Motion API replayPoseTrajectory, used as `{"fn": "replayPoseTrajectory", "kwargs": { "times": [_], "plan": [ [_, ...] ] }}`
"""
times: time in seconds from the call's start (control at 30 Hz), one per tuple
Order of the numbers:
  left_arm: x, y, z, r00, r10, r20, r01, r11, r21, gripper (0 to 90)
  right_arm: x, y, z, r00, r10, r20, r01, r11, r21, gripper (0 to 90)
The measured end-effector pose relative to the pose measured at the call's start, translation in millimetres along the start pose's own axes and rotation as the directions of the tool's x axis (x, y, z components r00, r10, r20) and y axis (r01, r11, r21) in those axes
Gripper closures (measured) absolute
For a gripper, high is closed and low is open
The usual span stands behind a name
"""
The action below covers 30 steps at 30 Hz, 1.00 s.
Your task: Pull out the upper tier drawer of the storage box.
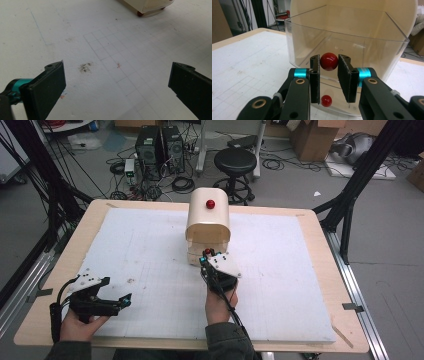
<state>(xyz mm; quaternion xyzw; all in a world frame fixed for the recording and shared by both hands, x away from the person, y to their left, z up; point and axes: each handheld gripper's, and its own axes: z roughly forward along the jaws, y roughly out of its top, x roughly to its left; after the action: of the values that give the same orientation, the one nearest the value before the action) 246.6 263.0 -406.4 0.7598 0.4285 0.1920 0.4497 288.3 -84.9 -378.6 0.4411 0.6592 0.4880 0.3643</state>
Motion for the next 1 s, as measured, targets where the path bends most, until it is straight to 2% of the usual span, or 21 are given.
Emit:
{"fn": "replayPoseTrajectory", "kwargs": {
  "times": [1.0],
  "plan": [
    [-0.8,0.6,0.0,1.0,0.008,0.001,-0.008,1.0,0.0,1.7,3.2,-7.5,-26.3,0.999,-0.006,-0.045,0.005,1.0,-0.003,72.3]
  ]
}}
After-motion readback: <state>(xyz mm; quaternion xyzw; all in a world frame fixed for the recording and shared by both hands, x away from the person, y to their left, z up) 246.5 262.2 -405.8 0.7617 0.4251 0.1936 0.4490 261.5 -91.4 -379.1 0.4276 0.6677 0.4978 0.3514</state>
